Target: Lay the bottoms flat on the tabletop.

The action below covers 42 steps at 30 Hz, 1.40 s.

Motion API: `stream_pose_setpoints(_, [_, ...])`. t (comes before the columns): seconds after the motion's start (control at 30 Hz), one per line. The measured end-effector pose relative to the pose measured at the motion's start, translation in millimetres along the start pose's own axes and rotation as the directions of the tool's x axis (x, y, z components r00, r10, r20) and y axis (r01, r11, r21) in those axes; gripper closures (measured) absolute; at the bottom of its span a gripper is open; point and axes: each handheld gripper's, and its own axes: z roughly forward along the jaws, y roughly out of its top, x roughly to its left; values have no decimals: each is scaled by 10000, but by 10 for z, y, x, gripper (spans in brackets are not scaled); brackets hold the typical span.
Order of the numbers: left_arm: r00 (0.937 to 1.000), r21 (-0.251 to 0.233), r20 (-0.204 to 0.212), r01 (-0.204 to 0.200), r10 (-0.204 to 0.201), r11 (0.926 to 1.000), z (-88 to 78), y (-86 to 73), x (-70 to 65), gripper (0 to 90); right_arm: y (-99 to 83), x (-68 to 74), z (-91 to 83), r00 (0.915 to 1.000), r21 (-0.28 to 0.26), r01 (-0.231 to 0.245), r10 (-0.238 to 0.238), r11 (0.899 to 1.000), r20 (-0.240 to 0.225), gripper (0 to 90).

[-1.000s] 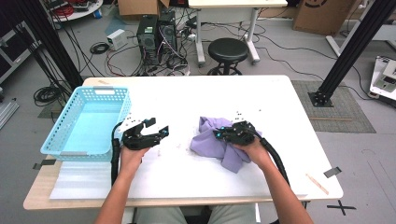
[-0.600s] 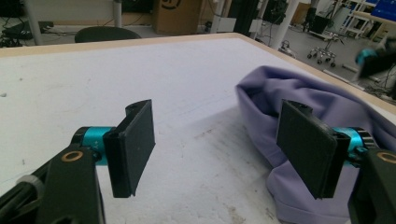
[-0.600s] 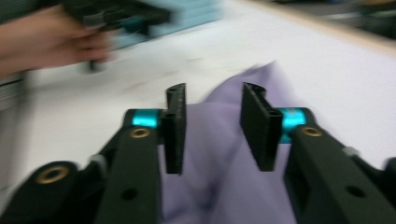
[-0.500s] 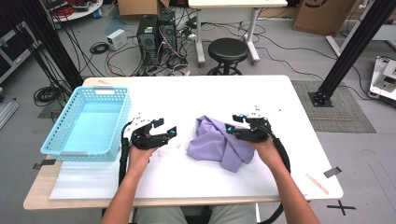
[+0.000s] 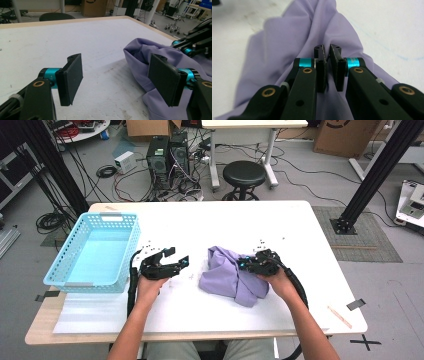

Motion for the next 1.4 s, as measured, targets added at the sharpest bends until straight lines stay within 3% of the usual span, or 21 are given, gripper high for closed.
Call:
stream_pose_setpoints(0.13, [10000, 38, 82, -8, 8, 10000, 12, 0, -12, 281, 23, 93, -99, 9988, -659, 124, -155, 9978, -468, 848])
stream_pose_setpoints(0.23, [9999, 5, 100, 73, -73, 10000, 23, 8, -21, 281, 14, 244, -157, 9915, -870, 671, -762, 9939, -1055, 850])
stream_pose_setpoints(0.33, [9998, -29, 195, 70, -70, 10000, 40, 44, -41, 281, -25, 402, -160, 9798, -812, 1285, -1392, 9884, -1436, 849])
stream_pose_setpoints(0.47, [9994, 26, 317, -149, 148, 9999, 87, 132, -118, 281, -76, 551, -105, 9640, -631, 1717, -1809, 9831, -1949, 849])
stream_pose_setpoints(0.57, [9978, -27, 646, -140, 142, 9999, 142, 176, -186, 281, -96, 673, -63, 9459, -394, 2235, -2265, 9739, -2323, 841])
stream_pose_setpoints(0.63, [9957, 68, 913, -130, 124, 9999, 200, 189, -232, 281, -90, 743, -54, 9360, -354, 2470, -2479, 9684, -2499, 786])
stream_pose_setpoints(0.7, [9928, 176, 1194, -60, 39, 9998, 252, 177, -265, 277, -68, 776, -82, 9324, -455, 2390, -2423, 9700, -2681, 685])
stream_pose_setpoints(0.8, [9858, 431, 1677, -62, -11, 9991, 324, 142, -302, 271, -35, 744, -201, 9370, -998, 1932, -2137, 9761, -2762, 651])
stream_pose_setpoints(0.83, [9833, 760, 1817, -178, 37, 9970, 368, 121, -321, 271, -27, 717, -240, 9391, -1193, 1808, -2074, 9763, -2741, 651])
stream_pose_setpoints(0.9, [9800, 1244, 1982, -450, 196, 9912, 442, 81, -364, 275, -12, 630, -357, 9542, -1579, 1412, -1768, 9773, -2414, 652])
stream_pose_setpoints(0.93, [9750, 1483, 2194, -683, 345, 9866, 486, 52, -397, 295, -8, 578, -412, 9643, -1751, 1239, -1602, 9767, -2111, 651])
stream_pose_setpoints(0.97, [9720, 1594, 2291, -897, 515, 9831, 504, 38, -416, 413, -11, 507, -473, 9763, -1923, 1040, -1371, 9758, -1675, 651])
stream_pose_setpoints(1.03, [9657, 1847, 2439, -1367, 893, 9732, 542, 4, -461, 602, -29, 414, -546, 9914, -2017, 813, -1001, 9761, -848, 635])
stream_pose_setpoints(1.07, [9682, 2023, 2331, -1400, 912, 9693, 549, 0, -471, 668, -53, 350, -582, 9966, -2078, 648, -738, 9760, -357, 624])
stream_pose_setpoints(1.13, [9712, 2052, 2156, -1462, 1010, 9677, 540, -6, -469, 802, -94, 269, -607, 9988, -2026, 415, -352, 9784, 348, 615])
stream_pose_setpoints(1.23, [9741, 2038, 2060, -1360, 934, 9695, 496, 12, -434, 855, -184, 143, -575, 9924, -1595, -124, 317, 9871, 1192, 566])
stream_pose_setpoints(1.33, [9781, 1895, 1889, -1240, 877, 9740, 433, 33, -393, 867, -262, 66, -504, 9848, -1194, -430, 622, 9919, 1622, 550])
stream_pose_setpoints(1.4, [9811, 1704, 1747, -1129, 828, 9789, 380, 52, -353, 867, -307, 29, -454, 9828, -1006, -729, 887, 9923, 1622, 532])
